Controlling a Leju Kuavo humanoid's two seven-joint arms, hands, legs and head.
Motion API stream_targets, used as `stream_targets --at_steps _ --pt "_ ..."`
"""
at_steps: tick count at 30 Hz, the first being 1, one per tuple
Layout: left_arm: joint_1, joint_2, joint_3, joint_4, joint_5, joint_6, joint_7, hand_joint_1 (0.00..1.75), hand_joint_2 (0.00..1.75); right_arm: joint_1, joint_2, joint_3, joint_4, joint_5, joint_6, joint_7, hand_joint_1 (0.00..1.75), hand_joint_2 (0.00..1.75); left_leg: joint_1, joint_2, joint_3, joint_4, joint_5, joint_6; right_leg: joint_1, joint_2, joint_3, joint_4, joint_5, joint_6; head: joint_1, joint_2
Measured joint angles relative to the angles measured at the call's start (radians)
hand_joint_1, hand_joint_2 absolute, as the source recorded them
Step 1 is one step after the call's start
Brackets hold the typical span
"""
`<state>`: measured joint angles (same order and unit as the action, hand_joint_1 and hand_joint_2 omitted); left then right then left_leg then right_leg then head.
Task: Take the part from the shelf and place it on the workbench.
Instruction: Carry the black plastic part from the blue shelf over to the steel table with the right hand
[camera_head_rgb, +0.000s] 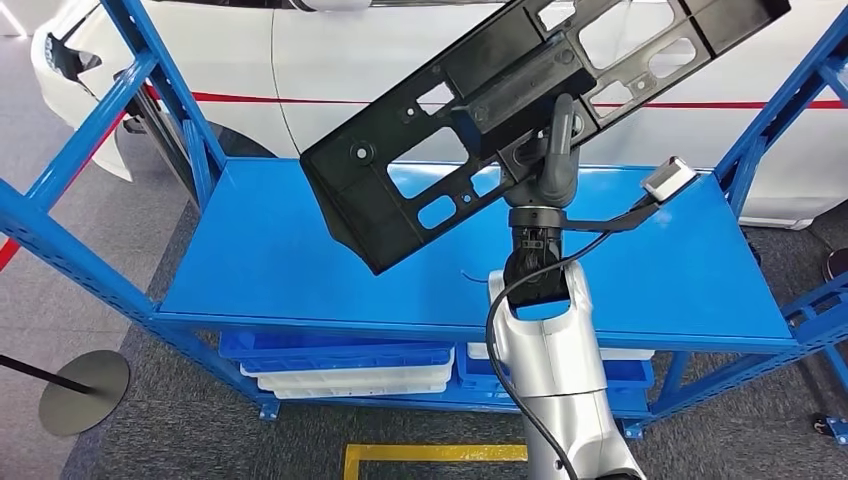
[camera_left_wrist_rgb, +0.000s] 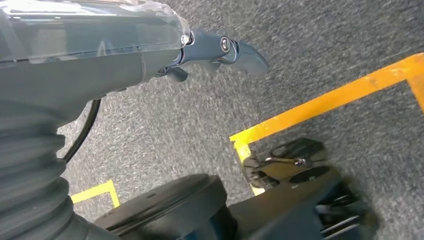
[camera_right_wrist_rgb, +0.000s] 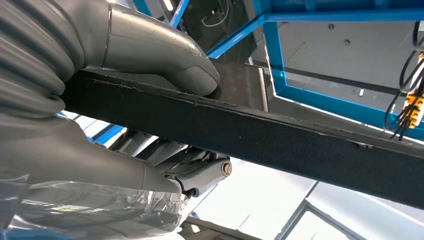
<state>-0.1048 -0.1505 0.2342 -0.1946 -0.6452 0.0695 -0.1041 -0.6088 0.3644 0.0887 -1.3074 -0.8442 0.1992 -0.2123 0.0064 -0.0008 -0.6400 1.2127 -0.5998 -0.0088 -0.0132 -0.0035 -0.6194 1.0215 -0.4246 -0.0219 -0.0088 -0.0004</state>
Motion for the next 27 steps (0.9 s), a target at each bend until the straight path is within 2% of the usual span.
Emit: stream_targets --at_steps 1,2,3,4,5,6,7,9,11,12,13,15,16,17,18,19,20,21,22,23,24,25,26,27 --pt "0.0 0.0 0.0 0.0 -0.002 -0.001 0.001 0.0 1.75 0.002 0.0 0.0 0.0 0.004 0.001 -0.003 1.75 1.75 0.002 0.0 -0.019 0.058 -0.024 -0.003 0.0 0.0 -0.009 0.001 0.006 0.0 0.0 0.0" --pt "0.0 0.0 0.0 0.0 -0.004 -0.002 0.002 0.0 1.75 0.004 0.0 -0.001 0.0 0.008 0.001 -0.005 1.75 1.75 0.003 0.0 -0.026 0.091 -0.031 -0.005 0.001 -0.001 -0.019 0.003 0.013 0.001 0.0 0.0" --pt "0.0 0.0 0.0 0.0 -0.006 -0.003 0.003 0.0 1.75 0.006 0.0 -0.001 0.0 0.01 0.002 -0.007 1.75 1.75 0.005 0.0 -0.014 0.084 -0.017 -0.006 0.0 -0.001 -0.029 0.005 0.019 0.002 0.0 0.0" --pt "-0.001 0.0 0.0 0.0 -0.006 -0.003 0.003 0.0 1.75 0.007 0.0 -0.002 0.0 0.012 0.002 -0.008 1.75 1.75 0.007 0.0 0.018 0.037 0.014 -0.006 0.0 0.0 -0.037 0.007 0.026 0.005 0.0 0.0" --pt "-0.002 0.001 0.0 0.0 -0.006 -0.003 0.003 0.0 1.75 0.008 0.0 -0.003 0.0 0.014 0.003 -0.01 1.75 1.75 0.008 0.0 0.062 -0.035 0.042 -0.006 0.0 0.0 -0.045 0.009 0.033 0.009 0.0 0.0" --pt "-0.003 0.001 0.0 0.0 -0.006 -0.003 0.003 0.0 1.75 0.007 0.001 -0.004 -0.001 0.016 0.004 -0.011 1.75 1.75 0.007 0.0 0.105 -0.109 0.06 -0.004 0.0 0.001 -0.052 0.01 0.04 0.014 0.0 0.0" --pt "-0.005 0.001 0.0 0.0 -0.006 -0.003 0.003 0.0 1.75 0.007 0.001 -0.004 -0.002 0.017 0.006 -0.012 1.75 1.75 0.005 -0.002 0.133 -0.16 0.07 0.0 0.001 0.001 -0.056 0.011 0.048 0.02 0.0 0.0" --pt "-0.006 0.001 0.0 0.0 -0.006 -0.003 0.003 0.0 1.75 0.006 0.002 -0.005 -0.004 0.018 0.007 -0.014 1.75 1.75 -0.002 -0.005 0.145 -0.195 0.073 0.009 0.001 0.001 -0.061 0.007 0.065 0.032 0.0 0.0" --pt "-0.006 0.001 0.0 0.0 -0.006 -0.003 0.003 0.0 1.75 0.006 0.002 -0.006 -0.005 0.018 0.008 -0.014 1.75 1.75 0.0 -0.004 0.131 -0.197 0.091 0.023 0.0 0.002 -0.065 0.002 0.075 0.044 0.0 0.0" --pt "-0.007 0.001 0.0 0.0 -0.006 -0.003 0.003 0.0 1.75 0.006 0.002 -0.007 -0.005 0.018 0.008 -0.015 1.75 1.75 0.001 -0.002 0.122 -0.199 0.103 0.031 -0.001 0.003 -0.072 0.011 0.059 0.05 0.0 0.0" --pt "-0.008 0.002 0.0 0.0 -0.006 -0.003 0.003 0.0 1.75 0.006 0.001 -0.007 -0.005 0.019 0.008 -0.015 1.75 1.75 0.003 0.0 0.111 -0.202 0.116 0.038 -0.001 0.003 -0.083 0.037 0.024 0.054 0.0 0.0" --pt "-0.01 0.002 0.0 0.0 -0.006 -0.003 0.003 0.0 1.75 0.005 0.001 -0.007 -0.005 0.02 0.008 -0.015 1.75 1.75 0.001 0.002 0.08 -0.201 0.141 0.048 -0.002 0.003 -0.114 0.151 -0.081 0.06 0.0 0.0" --pt "-0.009 0.002 0.0 0.0 -0.006 -0.003 0.003 0.0 1.75 0.006 0.001 -0.007 -0.005 0.021 0.009 -0.016 1.75 1.75 -0.001 0.003 0.062 -0.2 0.153 0.05 -0.002 0.003 -0.126 0.216 -0.117 0.061 0.0 0.0" --pt "-0.009 0.002 0.0 0.0 -0.006 -0.003 0.002 0.0 1.75 0.007 0.001 -0.008 -0.005 0.022 0.009 -0.017 1.75 1.75 -0.003 0.003 0.044 -0.198 0.165 0.051 -0.001 0.003 -0.128 0.265 -0.127 0.06 0.0 0.0" --pt "-0.008 0.002 0.0 0.0 -0.006 -0.003 0.002 0.0 1.75 0.007 0.0 -0.008 -0.005 0.024 0.009 -0.018 1.75 1.75 -0.006 0.003 0.027 -0.196 0.176 0.051 0.0 0.003 -0.116 0.284 -0.113 0.057 0.0 0.0" --pt "-0.007 0.002 0.0 0.0 -0.006 -0.002 0.0 0.0 1.75 0.007 0.0 -0.008 -0.005 0.026 0.009 -0.019 1.75 1.75 -0.009 0.003 0.011 -0.194 0.187 0.051 0.003 0.003 -0.086 0.265 -0.085 0.051 0.0 0.0" --pt "-0.007 0.001 0.0 0.0 -0.006 -0.002 -0.002 0.0 1.75 0.006 0.0 -0.008 -0.005 0.028 0.009 -0.02 1.75 1.75 -0.011 0.003 -0.002 -0.192 0.197 0.051 0.007 0.004 -0.038 0.214 -0.064 0.041 0.0 0.0" --pt "-0.007 0.0 0.0 0.0 -0.006 -0.001 -0.005 0.0 1.75 0.005 0.001 -0.008 -0.006 0.031 0.009 -0.021 1.75 1.75 -0.015 0.002 -0.012 -0.191 0.205 0.049 0.012 0.003 0.019 0.141 -0.062 0.03 0.0 0.0" --pt "-0.006 0.0 0.0 0.0 -0.007 0.0 -0.008 0.0 1.75 0.003 0.002 -0.007 -0.009 0.034 0.009 -0.022 1.75 1.75 -0.016 0.002 -0.02 -0.191 0.214 0.046 0.017 0.002 0.068 0.07 -0.072 0.022 0.0 0.0" --pt "-0.006 -0.001 0.0 0.0 -0.009 0.001 -0.011 0.0 1.75 0.001 0.002 -0.007 -0.012 0.038 0.009 -0.024 1.75 1.75 -0.016 0.002 -0.024 -0.193 0.223 0.042 0.021 0.001 0.101 0.017 -0.086 0.016 0.0 0.0" --pt "-0.005 -0.002 0.0 0.0 -0.011 0.0 -0.013 0.0 1.75 0.0 0.002 -0.007 -0.016 0.041 0.008 -0.026 1.75 1.75 -0.014 0.002 -0.026 -0.196 0.233 0.036 0.024 0.0 0.116 -0.014 -0.095 0.013 0.0 0.0" --pt "-0.004 -0.002 0.0 0.0 -0.014 -0.001 -0.014 0.0 1.75 0.0 0.002 -0.008 -0.019 0.044 0.008 -0.028 1.75 1.75 -0.013 0.003 -0.028 -0.2 0.241 0.031 0.023 -0.001 0.117 -0.027 -0.088 0.011 0.0 0.0" --pt "-0.004 -0.002 0.0 0.0 -0.016 -0.002 -0.014 0.0 1.75 0.001 0.002 -0.008 -0.021 0.047 0.008 -0.029 1.75 1.75 -0.012 0.002 -0.031 -0.2 0.239 0.025 0.021 -0.002 0.113 -0.034 -0.076 0.007 0.0 0.0" --pt "-0.003 -0.001 0.0 0.0 -0.018 -0.003 -0.014 0.0 1.75 0.002 0.002 -0.009 -0.022 0.05 0.008 -0.03 1.75 1.75 -0.012 0.001 -0.038 -0.187 0.22 0.019 0.017 -0.004 0.108 -0.04 -0.064 0.002 0.0 0.0"
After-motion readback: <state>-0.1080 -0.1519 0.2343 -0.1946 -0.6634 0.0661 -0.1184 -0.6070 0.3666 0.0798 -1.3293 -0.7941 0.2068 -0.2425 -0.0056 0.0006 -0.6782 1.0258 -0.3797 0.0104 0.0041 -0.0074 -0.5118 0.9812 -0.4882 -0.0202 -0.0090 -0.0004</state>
